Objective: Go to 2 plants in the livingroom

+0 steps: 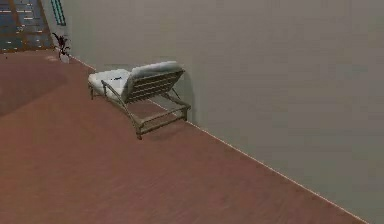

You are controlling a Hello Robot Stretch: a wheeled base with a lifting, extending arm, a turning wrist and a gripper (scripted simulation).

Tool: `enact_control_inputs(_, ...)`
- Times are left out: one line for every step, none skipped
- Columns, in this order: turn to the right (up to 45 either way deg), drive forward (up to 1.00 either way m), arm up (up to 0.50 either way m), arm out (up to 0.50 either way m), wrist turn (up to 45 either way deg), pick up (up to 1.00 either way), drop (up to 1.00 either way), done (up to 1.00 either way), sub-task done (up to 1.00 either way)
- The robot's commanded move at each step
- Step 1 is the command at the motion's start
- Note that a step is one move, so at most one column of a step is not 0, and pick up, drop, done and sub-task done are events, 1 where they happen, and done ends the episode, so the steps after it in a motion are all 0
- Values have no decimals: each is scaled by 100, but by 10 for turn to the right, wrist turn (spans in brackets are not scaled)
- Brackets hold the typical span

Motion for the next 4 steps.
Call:
enact_control_inputs(450, 0, 0, 0, 0, 0, 0, 0, 0)
enact_control_inputs(0, 60, 0, 0, 0, 0, 0, 0, 0)
enact_control_inputs(450, 0, 0, 0, 0, 0, 0, 0, 0)
enact_control_inputs(330, 0, 0, 0, 0, 0, 0, 0, 0)
